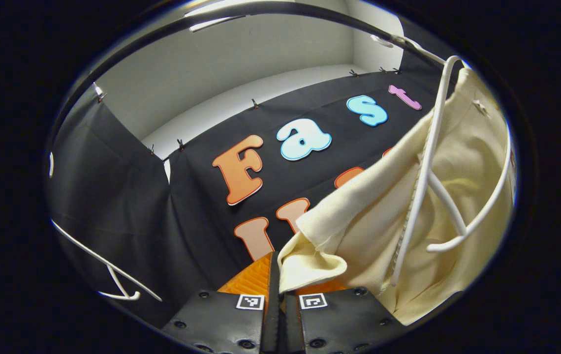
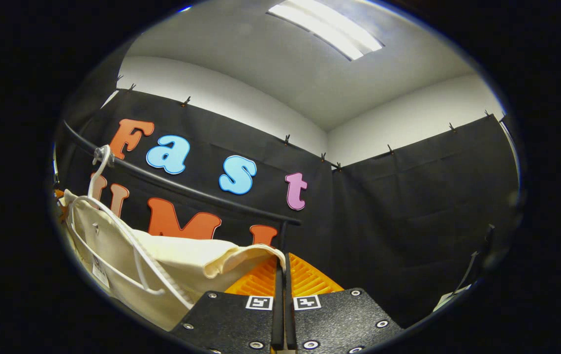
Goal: Grasp the clothes on the hanger with both hands and then place them into the laundry hamper below.
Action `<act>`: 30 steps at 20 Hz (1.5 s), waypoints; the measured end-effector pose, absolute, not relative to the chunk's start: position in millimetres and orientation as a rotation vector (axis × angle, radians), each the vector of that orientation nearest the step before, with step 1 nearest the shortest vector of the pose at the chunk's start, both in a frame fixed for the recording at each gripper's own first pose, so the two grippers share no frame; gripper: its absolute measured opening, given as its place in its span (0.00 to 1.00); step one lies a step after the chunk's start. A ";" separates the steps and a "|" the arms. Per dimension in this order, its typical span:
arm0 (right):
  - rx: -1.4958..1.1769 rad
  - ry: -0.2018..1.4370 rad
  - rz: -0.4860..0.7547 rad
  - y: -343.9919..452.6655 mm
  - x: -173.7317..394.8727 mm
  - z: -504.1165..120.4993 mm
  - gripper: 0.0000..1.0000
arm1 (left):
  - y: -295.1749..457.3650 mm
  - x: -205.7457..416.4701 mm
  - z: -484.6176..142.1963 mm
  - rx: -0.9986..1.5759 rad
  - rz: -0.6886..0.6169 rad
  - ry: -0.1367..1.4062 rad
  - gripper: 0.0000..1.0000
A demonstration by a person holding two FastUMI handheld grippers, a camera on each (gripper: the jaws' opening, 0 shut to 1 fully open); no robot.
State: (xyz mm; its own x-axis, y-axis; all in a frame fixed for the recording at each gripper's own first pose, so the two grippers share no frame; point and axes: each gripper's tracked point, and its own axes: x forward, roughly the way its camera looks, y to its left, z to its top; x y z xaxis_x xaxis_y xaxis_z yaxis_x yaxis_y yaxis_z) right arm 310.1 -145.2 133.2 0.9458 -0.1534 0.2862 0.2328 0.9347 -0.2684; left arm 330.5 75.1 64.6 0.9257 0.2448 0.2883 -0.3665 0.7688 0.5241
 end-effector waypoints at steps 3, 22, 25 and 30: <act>-0.295 -0.222 -0.180 -142.6 298.6 105.1 0.01 | 84.4 333.4 53.5 0.586 0.330 -0.186 0.13; -0.234 -0.065 -0.176 -124.6 235.9 -3.9 0.01 | 129.7 252.3 -9.9 0.659 0.385 -0.111 0.12; -0.217 -0.020 -0.185 -126.1 225.7 -23.8 0.01 | 130.0 237.7 -20.8 0.650 0.373 -0.100 0.12; -0.224 -0.042 -0.165 -110.0 194.3 -7.0 0.01 | 133.2 212.6 -19.9 0.646 0.354 -0.081 0.11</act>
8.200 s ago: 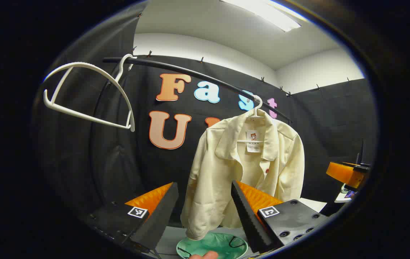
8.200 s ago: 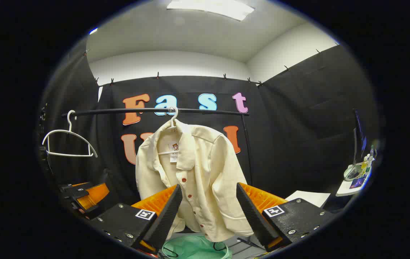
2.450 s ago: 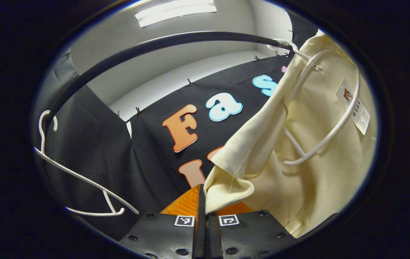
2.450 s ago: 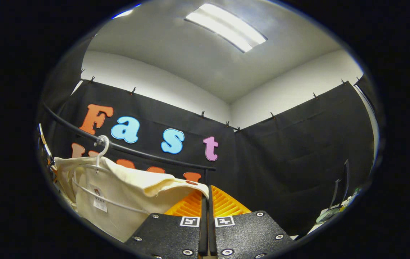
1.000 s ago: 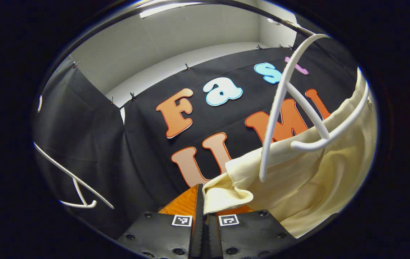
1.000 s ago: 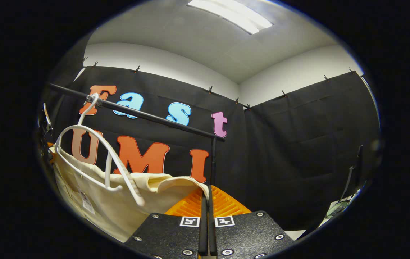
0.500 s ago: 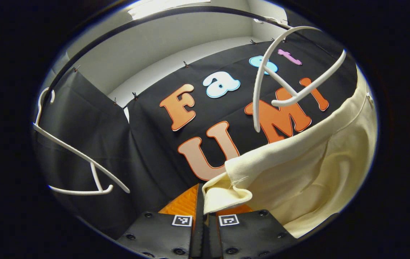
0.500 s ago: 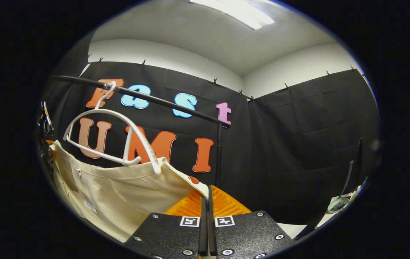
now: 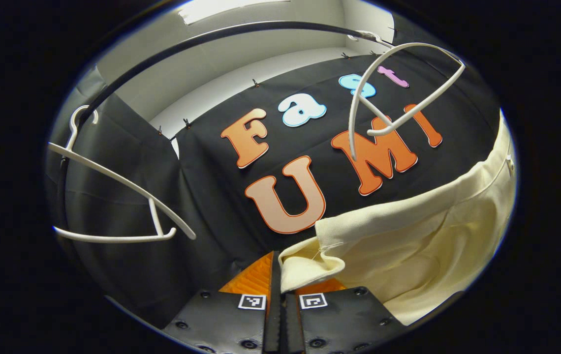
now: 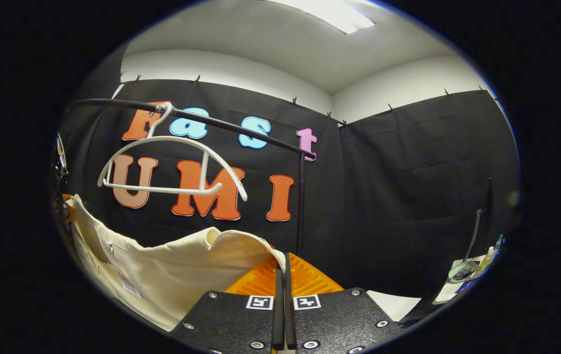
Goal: Grasp the clothes on the hanger with both hands and then place them into the laundry hamper below.
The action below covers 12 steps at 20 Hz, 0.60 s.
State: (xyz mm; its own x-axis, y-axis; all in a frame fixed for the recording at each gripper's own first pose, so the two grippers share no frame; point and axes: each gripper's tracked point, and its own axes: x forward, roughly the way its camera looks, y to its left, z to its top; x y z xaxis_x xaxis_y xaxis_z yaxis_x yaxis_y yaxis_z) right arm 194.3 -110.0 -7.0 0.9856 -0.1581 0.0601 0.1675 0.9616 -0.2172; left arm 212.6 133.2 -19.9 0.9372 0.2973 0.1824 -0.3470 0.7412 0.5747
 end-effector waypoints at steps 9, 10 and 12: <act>-0.166 0.009 0.019 -16.6 164.3 -10.7 0.01 | 86.5 163.3 -47.2 0.458 0.197 -0.070 0.10; -0.166 0.019 0.044 -5.3 164.5 -16.6 0.01 | 73.4 159.2 -51.1 0.436 0.152 -0.074 0.10; -0.159 0.047 0.079 11.7 166.0 -30.3 0.01 | 45.2 148.1 -63.8 0.386 0.056 -0.074 0.14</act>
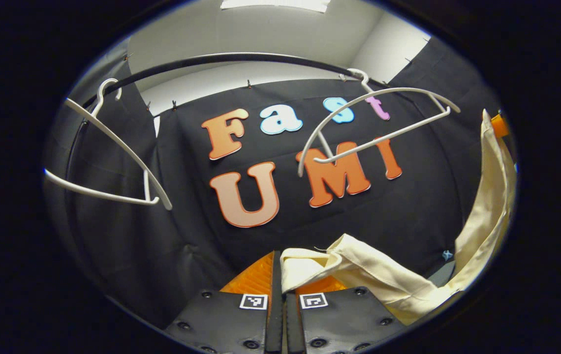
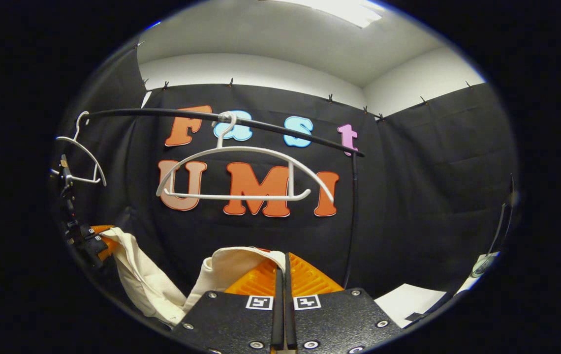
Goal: Grasp the clothes on the hanger with both hands and then place them into the laundry hamper below.
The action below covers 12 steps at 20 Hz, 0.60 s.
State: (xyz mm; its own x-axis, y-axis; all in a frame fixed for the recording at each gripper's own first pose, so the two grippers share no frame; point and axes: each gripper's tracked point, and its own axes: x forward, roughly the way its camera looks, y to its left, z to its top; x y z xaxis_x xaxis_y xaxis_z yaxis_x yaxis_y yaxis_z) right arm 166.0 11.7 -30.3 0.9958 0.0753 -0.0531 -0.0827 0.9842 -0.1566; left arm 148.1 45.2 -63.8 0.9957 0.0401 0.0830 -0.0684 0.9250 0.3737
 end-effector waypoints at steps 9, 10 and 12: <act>-0.108 0.166 0.235 79.9 153.3 -82.2 0.01 | 4.6 121.2 -106.8 0.202 -0.071 0.060 0.10; -0.108 0.183 0.246 84.5 150.8 -90.0 0.01 | 1.2 118.9 -109.3 0.183 -0.081 0.074 0.11; -0.097 0.227 0.266 91.2 152.2 -105.7 0.01 | -4.7 112.9 -115.6 0.156 -0.109 0.102 0.11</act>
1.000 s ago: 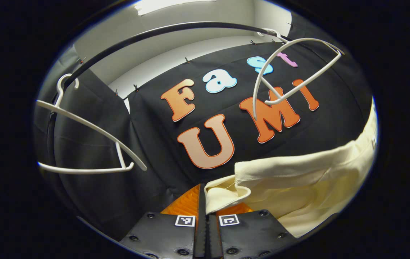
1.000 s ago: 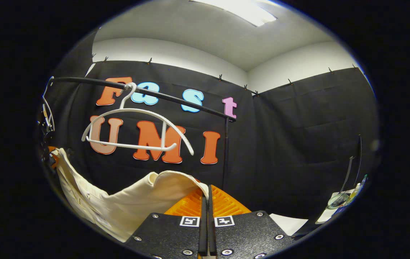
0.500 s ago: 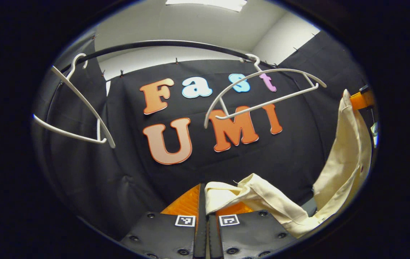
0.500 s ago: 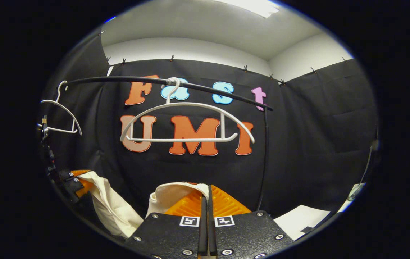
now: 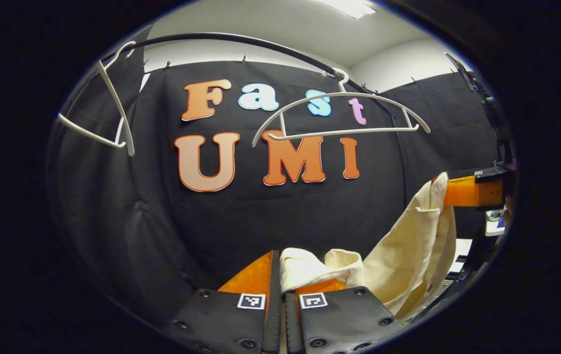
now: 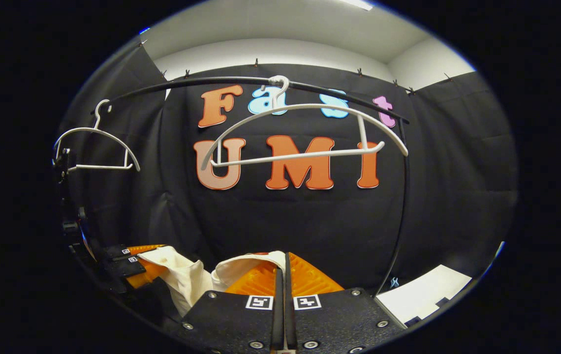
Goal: Grasp the clothes on the hanger with both hands and then place them into the laundry hamper below.
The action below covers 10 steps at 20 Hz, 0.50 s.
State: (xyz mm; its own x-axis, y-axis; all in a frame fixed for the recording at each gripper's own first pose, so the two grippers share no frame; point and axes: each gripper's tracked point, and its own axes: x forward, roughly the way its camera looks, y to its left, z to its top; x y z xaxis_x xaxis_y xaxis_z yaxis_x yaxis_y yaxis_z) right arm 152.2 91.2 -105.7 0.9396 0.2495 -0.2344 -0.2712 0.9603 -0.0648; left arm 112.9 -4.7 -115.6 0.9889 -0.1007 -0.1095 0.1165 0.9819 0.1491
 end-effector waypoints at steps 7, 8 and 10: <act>-0.057 0.360 0.276 103.0 123.3 -167.7 0.01 | -8.4 96.4 -154.8 0.034 -0.132 0.248 0.16; -0.058 0.381 0.271 102.9 119.8 -176.8 0.01 | -7.6 94.2 -162.0 0.025 -0.129 0.276 0.16; -0.044 0.425 0.259 101.2 114.2 -196.1 0.01 | -7.2 91.0 -179.0 0.010 -0.130 0.328 0.18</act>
State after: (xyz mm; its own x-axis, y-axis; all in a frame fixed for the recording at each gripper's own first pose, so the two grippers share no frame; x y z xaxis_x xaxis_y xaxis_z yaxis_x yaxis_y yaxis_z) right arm 114.2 101.2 -196.1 0.8786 0.2389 -0.4134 -0.2571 0.9663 0.0118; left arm 91.0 -7.2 -179.0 0.9385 -0.1253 -0.3216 0.1286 0.9916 -0.0110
